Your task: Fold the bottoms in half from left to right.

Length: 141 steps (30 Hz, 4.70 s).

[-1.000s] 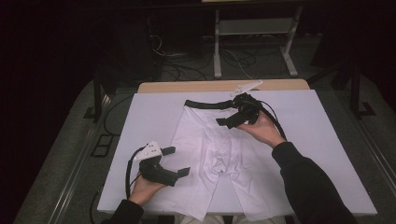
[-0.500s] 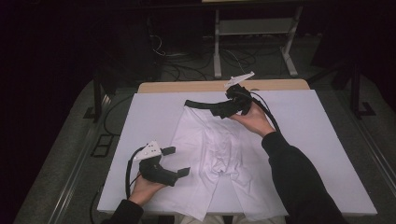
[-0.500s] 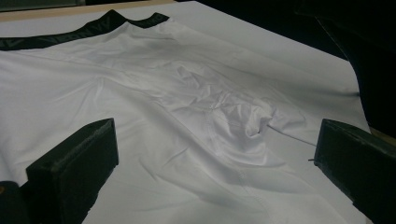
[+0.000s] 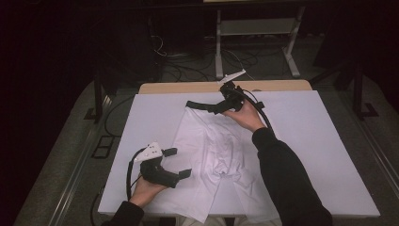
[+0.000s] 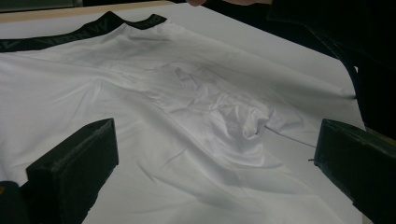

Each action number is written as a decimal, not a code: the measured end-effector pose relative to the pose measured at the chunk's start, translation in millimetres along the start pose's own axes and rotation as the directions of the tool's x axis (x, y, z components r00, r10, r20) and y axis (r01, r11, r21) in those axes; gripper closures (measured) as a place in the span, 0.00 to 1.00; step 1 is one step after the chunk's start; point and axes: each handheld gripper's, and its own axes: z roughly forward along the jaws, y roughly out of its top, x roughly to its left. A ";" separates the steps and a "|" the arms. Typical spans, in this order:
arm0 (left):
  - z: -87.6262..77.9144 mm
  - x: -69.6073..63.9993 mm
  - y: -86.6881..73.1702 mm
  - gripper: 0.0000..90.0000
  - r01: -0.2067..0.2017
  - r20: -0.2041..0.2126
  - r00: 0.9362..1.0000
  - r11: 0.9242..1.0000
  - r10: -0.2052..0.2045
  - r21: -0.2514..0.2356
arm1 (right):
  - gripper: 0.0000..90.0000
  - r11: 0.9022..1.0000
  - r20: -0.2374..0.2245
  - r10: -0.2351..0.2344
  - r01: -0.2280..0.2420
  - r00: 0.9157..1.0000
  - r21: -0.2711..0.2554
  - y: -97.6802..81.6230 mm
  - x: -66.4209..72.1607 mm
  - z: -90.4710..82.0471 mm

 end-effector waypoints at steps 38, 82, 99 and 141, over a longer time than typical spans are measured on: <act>-2.1 1.7 0.9 0.00 0.022 0.019 1.000 0.999 -0.022 -0.029 | 0.00 0.993 0.027 0.106 -0.104 0.994 -0.054 6.9 0.1 88.7; -3.4 2.8 1.1 0.00 0.025 0.030 0.999 0.999 -0.023 -0.038 | 0.25 0.992 0.121 0.119 -0.122 0.986 0.019 24.1 24.8 159.4; -3.2 3.1 1.1 0.00 0.024 0.029 0.999 0.999 -0.023 -0.037 | 0.68 0.993 0.193 0.115 -0.120 0.975 0.019 23.0 27.9 160.6; -51.4 14.4 -9.4 0.00 0.253 -0.153 0.962 0.945 -0.224 0.207 | 0.95 0.981 0.105 0.190 -0.183 0.976 -0.068 19.3 32.6 115.7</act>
